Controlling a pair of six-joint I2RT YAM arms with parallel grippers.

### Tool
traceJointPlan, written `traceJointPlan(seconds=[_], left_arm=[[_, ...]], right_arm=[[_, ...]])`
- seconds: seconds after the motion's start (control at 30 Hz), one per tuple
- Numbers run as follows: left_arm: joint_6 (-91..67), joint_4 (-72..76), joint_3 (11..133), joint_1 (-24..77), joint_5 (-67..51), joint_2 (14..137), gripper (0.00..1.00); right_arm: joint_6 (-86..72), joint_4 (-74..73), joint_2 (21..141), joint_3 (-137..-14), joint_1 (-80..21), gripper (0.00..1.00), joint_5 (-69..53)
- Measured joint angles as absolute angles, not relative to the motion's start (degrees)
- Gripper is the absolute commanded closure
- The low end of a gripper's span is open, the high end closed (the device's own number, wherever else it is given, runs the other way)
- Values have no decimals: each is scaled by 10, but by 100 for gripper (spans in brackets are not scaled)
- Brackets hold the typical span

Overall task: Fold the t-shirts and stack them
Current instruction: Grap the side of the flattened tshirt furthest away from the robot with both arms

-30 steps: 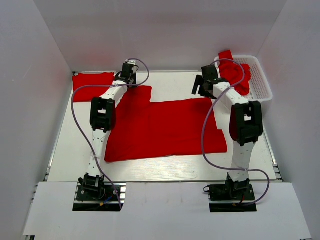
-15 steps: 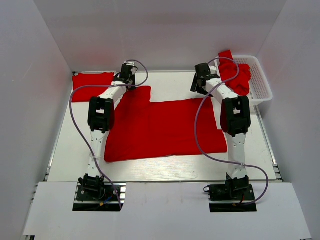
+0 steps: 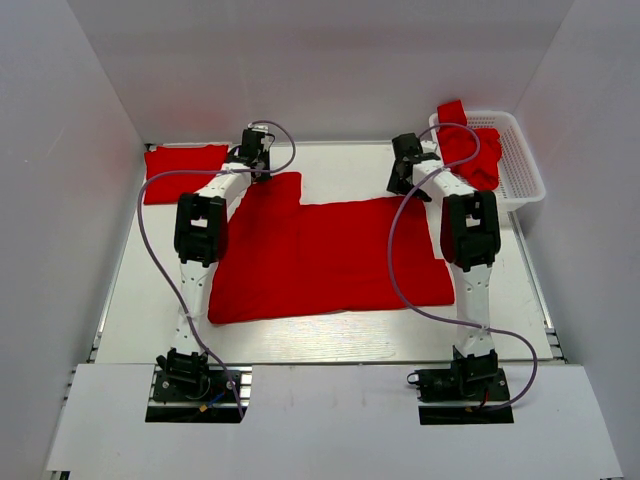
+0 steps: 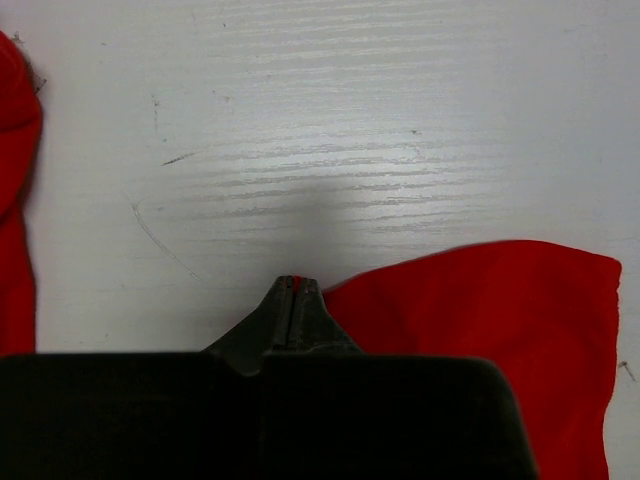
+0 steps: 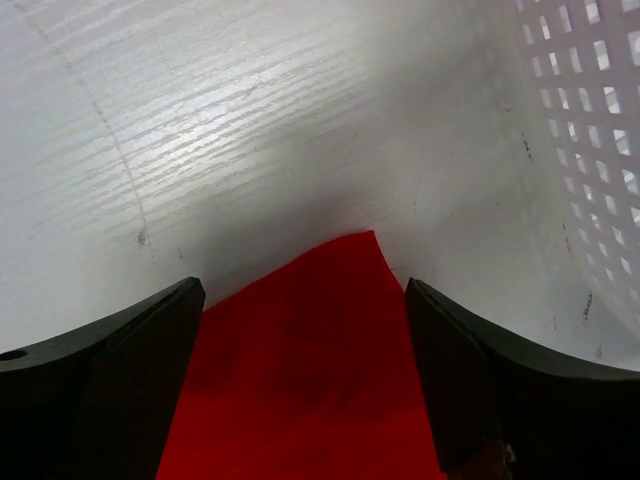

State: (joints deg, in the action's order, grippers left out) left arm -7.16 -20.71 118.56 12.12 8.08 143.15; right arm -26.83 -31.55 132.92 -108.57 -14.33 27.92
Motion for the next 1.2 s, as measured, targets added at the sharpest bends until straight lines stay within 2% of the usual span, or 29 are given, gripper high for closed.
traceJointPlan(seconds=[0.07,0.2,0.27,0.3,0.37,0.4,0.73,1.2], left_arm=[[-72,-209,1184,121,80,1430,100],[-72,-210,1184,118,74,1430,100],[-72,-210,1184,117,68,1429,100],[-72,-210,1184,117,65,1429,100],[-72,-208,1178,117,58,1426,100],[-73,-207,1171,116,54,1421,100],[-69,-197,1098,115,23,1343,100],[-58,-136,827,116,-10,1093,100]], right_arm=[[-271,-316,1329,-1078,-140,24,278],[-284,-307,1329,-1066,-134,53,272],[-289,-299,1329,-1062,-132,62,272],[-289,-294,1329,-1061,-132,73,271],[-284,-288,1329,-1059,-132,86,270],[-283,-284,1329,-1057,-132,100,270],[-256,-254,1308,-1020,-131,100,268],[-218,-203,1176,-851,-131,100,249]])
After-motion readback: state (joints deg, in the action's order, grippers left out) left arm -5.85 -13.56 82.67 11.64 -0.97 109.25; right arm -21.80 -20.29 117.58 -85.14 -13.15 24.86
